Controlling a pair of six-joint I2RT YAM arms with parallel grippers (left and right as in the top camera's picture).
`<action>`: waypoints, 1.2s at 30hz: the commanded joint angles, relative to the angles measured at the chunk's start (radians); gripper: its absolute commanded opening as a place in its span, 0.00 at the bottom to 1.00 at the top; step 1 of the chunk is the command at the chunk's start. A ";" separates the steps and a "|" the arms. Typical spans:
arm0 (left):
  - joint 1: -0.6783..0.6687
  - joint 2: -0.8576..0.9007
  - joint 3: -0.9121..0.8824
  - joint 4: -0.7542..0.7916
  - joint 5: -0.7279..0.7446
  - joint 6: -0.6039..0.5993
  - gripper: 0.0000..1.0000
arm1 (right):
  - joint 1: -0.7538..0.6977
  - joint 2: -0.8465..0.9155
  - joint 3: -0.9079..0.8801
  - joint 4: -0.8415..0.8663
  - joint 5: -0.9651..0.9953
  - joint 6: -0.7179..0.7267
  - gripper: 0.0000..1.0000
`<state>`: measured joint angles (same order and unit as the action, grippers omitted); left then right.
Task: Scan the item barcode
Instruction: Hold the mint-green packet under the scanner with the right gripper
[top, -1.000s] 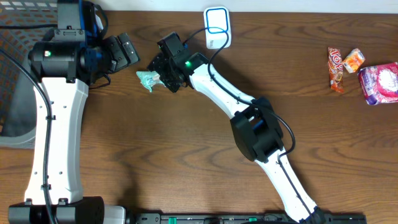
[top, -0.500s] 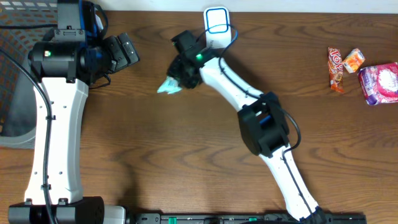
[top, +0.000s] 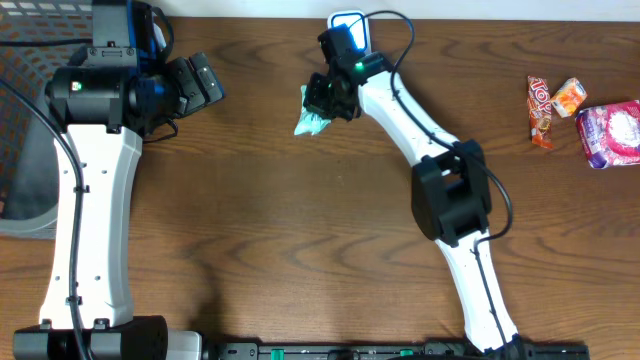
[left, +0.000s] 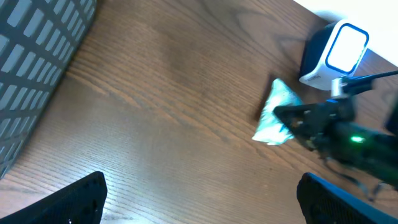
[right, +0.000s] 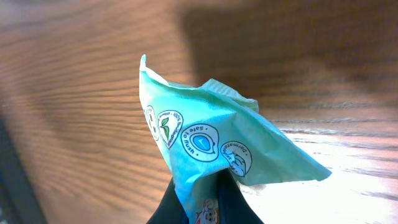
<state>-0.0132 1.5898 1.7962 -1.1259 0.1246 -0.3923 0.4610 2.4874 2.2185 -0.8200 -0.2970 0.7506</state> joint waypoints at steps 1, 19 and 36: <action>0.005 0.005 0.000 -0.003 -0.006 0.006 0.98 | -0.034 -0.155 0.006 0.039 0.032 -0.120 0.01; 0.005 0.005 0.000 -0.003 -0.006 0.006 0.98 | -0.100 -0.116 0.006 0.269 0.361 -0.475 0.01; 0.005 0.005 0.000 -0.003 -0.006 0.006 0.98 | -0.256 -0.217 0.006 0.266 0.076 -0.471 0.01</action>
<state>-0.0132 1.5894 1.7962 -1.1259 0.1246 -0.3923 0.2630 2.3653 2.2158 -0.5667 -0.0406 0.2943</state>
